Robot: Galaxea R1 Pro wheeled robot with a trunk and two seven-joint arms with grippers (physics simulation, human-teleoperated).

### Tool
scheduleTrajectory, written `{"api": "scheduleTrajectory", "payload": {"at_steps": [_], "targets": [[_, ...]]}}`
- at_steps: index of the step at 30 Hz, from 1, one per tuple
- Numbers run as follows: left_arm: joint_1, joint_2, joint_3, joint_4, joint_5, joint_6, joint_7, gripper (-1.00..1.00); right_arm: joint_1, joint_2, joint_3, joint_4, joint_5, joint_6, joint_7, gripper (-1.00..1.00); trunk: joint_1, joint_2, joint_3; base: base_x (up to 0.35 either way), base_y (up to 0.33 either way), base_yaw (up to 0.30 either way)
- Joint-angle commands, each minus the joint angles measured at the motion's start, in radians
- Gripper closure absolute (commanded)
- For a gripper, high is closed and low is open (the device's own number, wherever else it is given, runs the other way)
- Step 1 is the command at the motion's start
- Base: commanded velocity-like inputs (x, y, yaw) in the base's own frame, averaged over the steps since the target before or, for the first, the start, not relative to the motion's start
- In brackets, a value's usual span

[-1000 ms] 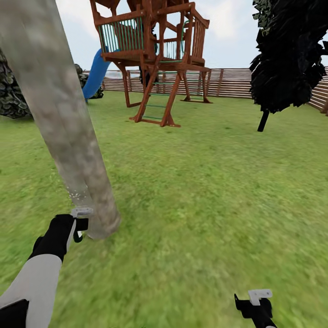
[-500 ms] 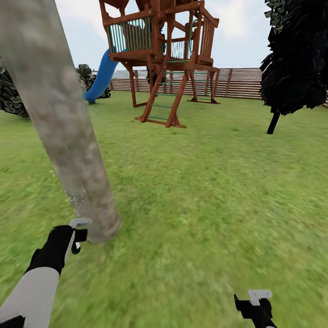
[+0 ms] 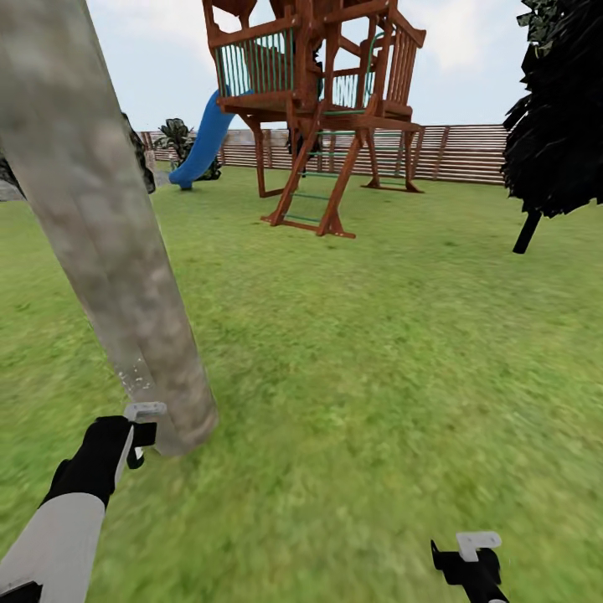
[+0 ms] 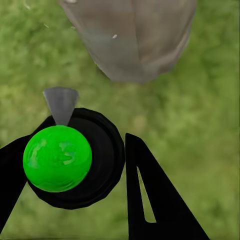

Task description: In the garden, pick up the pesticide atomizer on the floor and spray pesticide onto both trees until each tree trunk is fully covered.

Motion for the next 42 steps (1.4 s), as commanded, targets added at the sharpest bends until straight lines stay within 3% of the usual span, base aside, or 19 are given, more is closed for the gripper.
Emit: {"api": "scheduleTrajectory", "payload": {"at_steps": [1,14,24,36,39,42], "targets": [[0.000,0.001,0.000,0.000,0.000,0.000,0.000,1.00,0.000,0.000,0.000,0.000,0.000,0.000,0.000,-1.00,0.000,0.000,0.000,0.131,-0.258,0.278],[0.001,0.000,-0.001,0.005,0.001,0.000,-0.001,1.00,0.000,0.000,0.000,0.000,0.000,0.000,0.000,-1.00,0.000,0.000,0.000,0.048,-0.271,0.271],[0.001,-0.006,-0.002,0.010,0.004,0.000,0.000,1.00,0.000,0.000,0.000,0.001,0.000,0.000,0.001,-1.00,0.000,0.000,0.000,0.071,-0.276,0.015],[-0.004,-0.012,-0.002,-0.087,0.006,0.007,-0.002,1.00,0.000,0.000,0.002,0.002,0.000,0.000,0.000,-1.00,0.000,0.000,0.000,-0.156,-0.213,0.206],[0.000,-0.005,0.000,-0.072,0.006,0.005,-0.005,1.00,0.000,0.000,0.002,0.003,0.000,0.000,0.000,-1.00,0.000,0.000,0.000,-0.025,-0.014,0.249],[0.013,-0.021,-0.008,-0.006,0.007,0.002,-0.014,1.00,0.000,0.000,0.002,0.003,0.000,0.000,0.000,-1.00,0.000,0.000,0.000,-0.002,-0.001,0.044]]}}
